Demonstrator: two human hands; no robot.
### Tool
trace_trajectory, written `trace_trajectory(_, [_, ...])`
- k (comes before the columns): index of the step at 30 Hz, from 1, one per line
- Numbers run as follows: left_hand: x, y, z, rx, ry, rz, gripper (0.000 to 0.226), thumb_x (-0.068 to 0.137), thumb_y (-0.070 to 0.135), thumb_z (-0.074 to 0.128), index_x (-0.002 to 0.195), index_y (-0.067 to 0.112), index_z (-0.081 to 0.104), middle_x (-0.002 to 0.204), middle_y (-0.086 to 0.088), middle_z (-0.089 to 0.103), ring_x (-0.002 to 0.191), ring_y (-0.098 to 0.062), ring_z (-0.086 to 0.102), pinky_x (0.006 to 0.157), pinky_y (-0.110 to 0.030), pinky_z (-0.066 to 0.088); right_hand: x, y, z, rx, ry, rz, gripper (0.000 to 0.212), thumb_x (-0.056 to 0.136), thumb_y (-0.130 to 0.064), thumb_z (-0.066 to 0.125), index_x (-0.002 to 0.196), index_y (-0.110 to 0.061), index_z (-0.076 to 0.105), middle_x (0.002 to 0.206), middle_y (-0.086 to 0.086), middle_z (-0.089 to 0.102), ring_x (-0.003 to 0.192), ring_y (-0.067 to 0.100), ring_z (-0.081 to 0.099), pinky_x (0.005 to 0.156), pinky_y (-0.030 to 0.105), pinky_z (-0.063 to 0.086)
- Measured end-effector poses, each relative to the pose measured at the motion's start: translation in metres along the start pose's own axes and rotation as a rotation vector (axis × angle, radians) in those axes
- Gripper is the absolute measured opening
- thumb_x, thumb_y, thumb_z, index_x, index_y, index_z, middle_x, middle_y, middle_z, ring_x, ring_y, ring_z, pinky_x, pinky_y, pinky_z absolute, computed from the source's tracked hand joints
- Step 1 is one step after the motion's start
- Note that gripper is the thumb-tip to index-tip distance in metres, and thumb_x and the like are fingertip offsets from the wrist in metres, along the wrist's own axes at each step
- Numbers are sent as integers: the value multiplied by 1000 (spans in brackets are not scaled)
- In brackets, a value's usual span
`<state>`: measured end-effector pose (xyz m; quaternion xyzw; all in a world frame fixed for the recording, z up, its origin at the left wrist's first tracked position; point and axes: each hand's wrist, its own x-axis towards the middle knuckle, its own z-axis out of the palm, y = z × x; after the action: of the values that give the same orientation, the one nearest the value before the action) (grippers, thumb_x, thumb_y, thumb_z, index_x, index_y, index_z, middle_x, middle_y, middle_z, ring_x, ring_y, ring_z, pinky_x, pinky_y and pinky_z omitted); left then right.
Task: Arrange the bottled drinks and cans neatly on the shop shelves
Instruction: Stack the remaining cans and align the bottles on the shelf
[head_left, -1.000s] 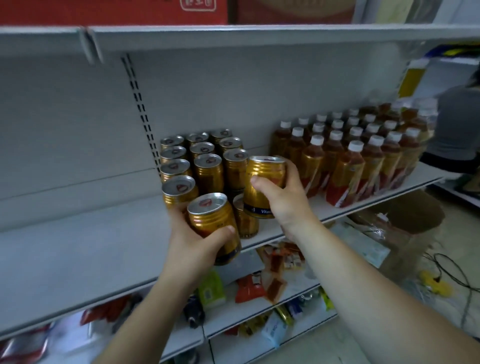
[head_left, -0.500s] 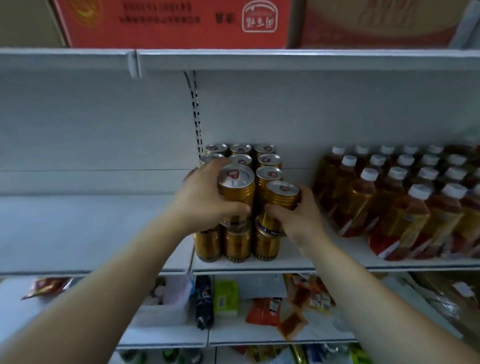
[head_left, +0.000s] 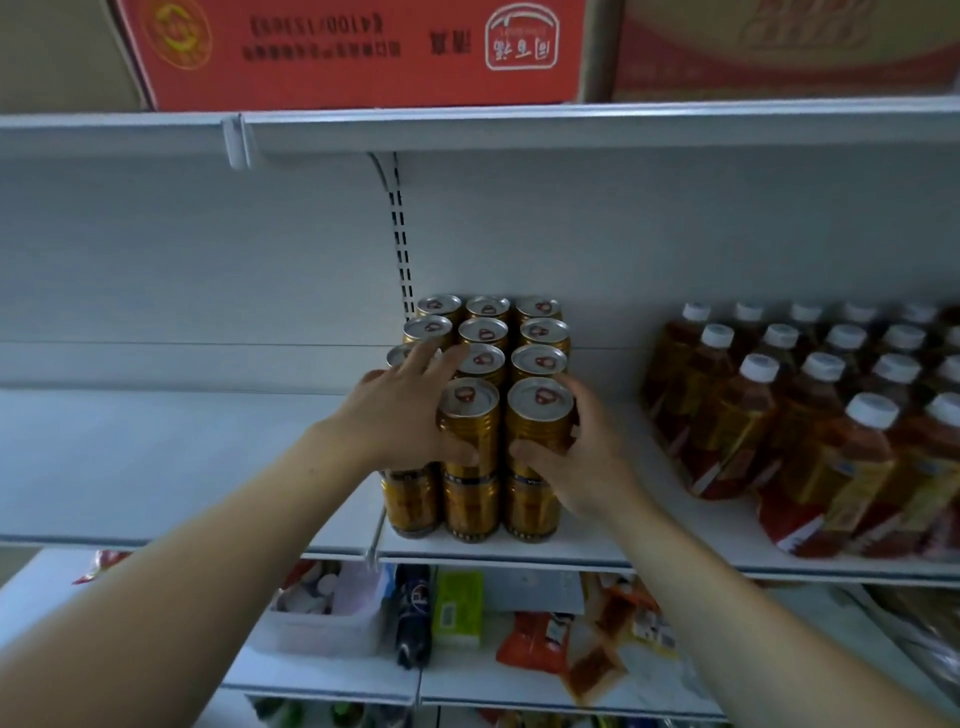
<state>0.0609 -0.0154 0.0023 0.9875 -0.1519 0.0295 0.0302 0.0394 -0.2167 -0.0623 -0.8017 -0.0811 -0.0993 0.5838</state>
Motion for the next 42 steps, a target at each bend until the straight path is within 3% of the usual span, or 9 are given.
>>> trace_trajectory(8, [8,-6,6,45,-44,1,111,67,81,51,150,31,-3,160,0,-3,147,-20,0,112,-49,21,22,-16,-14,-580,-41,-156,102,69,-55,76,150,-28,19,153,3,19,143,20,15,112,38,25])
trace_trajectory(13, [10,-7,9,23,-21,41,110,66,80,52,150,31,1,160,-1,2,146,-23,2,113,-49,20,36,-25,-4,-616,-67,-163,81,78,-51,71,146,-21,38,152,-5,31,141,11,20,106,17,16])
trace_trajectory(19, [5,-27,-13,-910,75,-20,43,83,46,64,123,41,48,122,18,50,108,-9,53,88,-30,44,36,-23,-7,-653,-108,-117,84,75,-58,71,145,-19,42,155,-1,32,145,14,17,116,25,9])
trace_trajectory(22, [11,-40,-4,-1226,230,-260,48,90,41,58,135,36,44,118,7,46,103,-15,50,71,-25,47,39,-34,-9,-624,-131,-89,93,68,-76,51,144,-23,43,153,-3,33,143,14,21,117,31,17])
trace_trajectory(27, [16,-35,17,-1592,80,-280,20,94,23,52,106,38,57,109,0,66,98,-21,65,90,-40,51,54,-39,3,-661,-153,-12,76,84,-64,54,147,-25,37,157,-2,27,145,16,18,119,41,16])
trace_trajectory(32, [17,-41,19,-1676,34,-319,21,95,30,49,114,33,56,106,-5,68,94,-23,67,76,-36,52,55,-44,1,-679,-238,35,73,86,-58,56,147,-25,36,157,-2,28,144,17,20,117,38,18])
trace_trajectory(36, [35,-57,17,-1724,48,-394,51,94,49,45,136,22,47,143,-6,47,128,-22,48,100,-41,42,73,-51,-2,-433,-31,64,69,84,-52,64,143,-23,44,148,-2,40,133,18,41,101,31,35])
trace_trajectory(40, [50,-53,20,-1790,-47,-455,60,94,53,40,136,10,47,120,-6,63,95,-22,65,80,-37,51,114,-42,1,-397,39,293,102,66,-69,67,149,-22,31,152,7,32,135,28,38,106,39,37])
trace_trajectory(42, [55,-50,29,-1873,-74,-423,59,93,55,37,126,11,57,120,-17,65,104,-32,64,94,-48,48,124,-35,7,-399,-52,388,122,51,-81,63,151,-23,25,154,8,30,135,30,37,107,42,37])
